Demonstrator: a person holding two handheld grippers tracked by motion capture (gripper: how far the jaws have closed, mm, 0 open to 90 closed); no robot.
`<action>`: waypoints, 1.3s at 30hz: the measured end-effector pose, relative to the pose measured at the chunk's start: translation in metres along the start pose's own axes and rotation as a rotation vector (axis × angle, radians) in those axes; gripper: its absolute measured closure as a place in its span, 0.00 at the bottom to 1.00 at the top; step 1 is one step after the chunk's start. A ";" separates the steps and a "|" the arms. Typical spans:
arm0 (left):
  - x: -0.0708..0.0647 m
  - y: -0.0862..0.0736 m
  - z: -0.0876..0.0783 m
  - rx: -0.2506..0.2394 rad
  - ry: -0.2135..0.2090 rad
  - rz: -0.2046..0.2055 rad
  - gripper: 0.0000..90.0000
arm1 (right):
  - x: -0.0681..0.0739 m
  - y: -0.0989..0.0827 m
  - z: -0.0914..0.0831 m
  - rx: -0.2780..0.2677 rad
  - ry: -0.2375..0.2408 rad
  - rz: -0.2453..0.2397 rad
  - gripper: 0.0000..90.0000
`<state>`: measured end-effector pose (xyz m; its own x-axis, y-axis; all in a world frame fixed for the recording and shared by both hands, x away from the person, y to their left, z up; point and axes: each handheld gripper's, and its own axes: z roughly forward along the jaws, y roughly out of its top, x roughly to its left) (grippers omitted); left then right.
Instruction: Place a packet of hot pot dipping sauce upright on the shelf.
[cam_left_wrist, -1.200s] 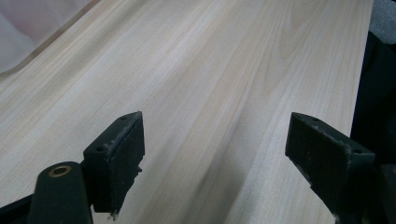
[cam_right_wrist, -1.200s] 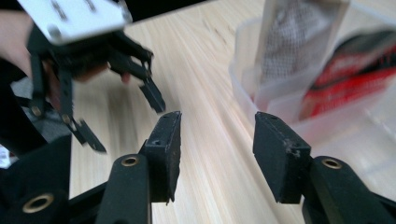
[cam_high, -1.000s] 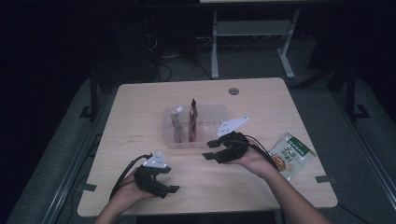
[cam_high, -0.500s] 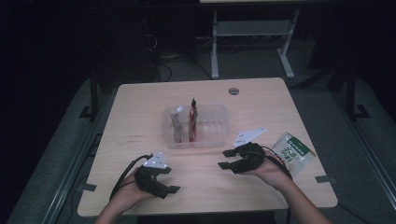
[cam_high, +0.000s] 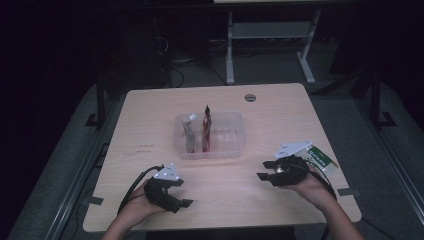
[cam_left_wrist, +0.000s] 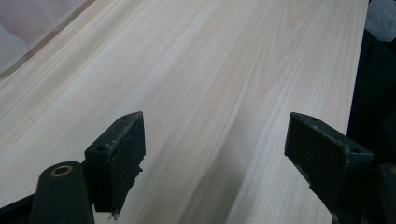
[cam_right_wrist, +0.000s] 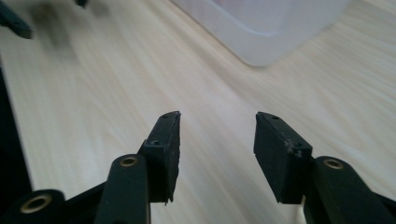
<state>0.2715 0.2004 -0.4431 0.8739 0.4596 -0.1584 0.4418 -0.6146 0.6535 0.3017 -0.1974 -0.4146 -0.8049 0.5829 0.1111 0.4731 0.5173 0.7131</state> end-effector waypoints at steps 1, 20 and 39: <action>0.000 0.000 0.000 0.001 0.000 0.001 0.22 | -0.003 -0.001 -0.003 0.001 -0.017 0.006 0.59; 0.000 0.006 0.005 0.005 -0.009 0.025 0.23 | -0.069 -0.044 -0.044 -0.012 -0.211 0.185 0.99; 0.001 0.013 0.012 0.024 -0.030 0.058 0.23 | -0.091 -0.070 -0.028 0.119 -0.218 0.282 1.00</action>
<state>0.2802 0.1851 -0.4441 0.9034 0.4041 -0.1433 0.3950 -0.6546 0.6446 0.3313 -0.3043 -0.4553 -0.5481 0.8259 0.1324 0.7140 0.3795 0.5884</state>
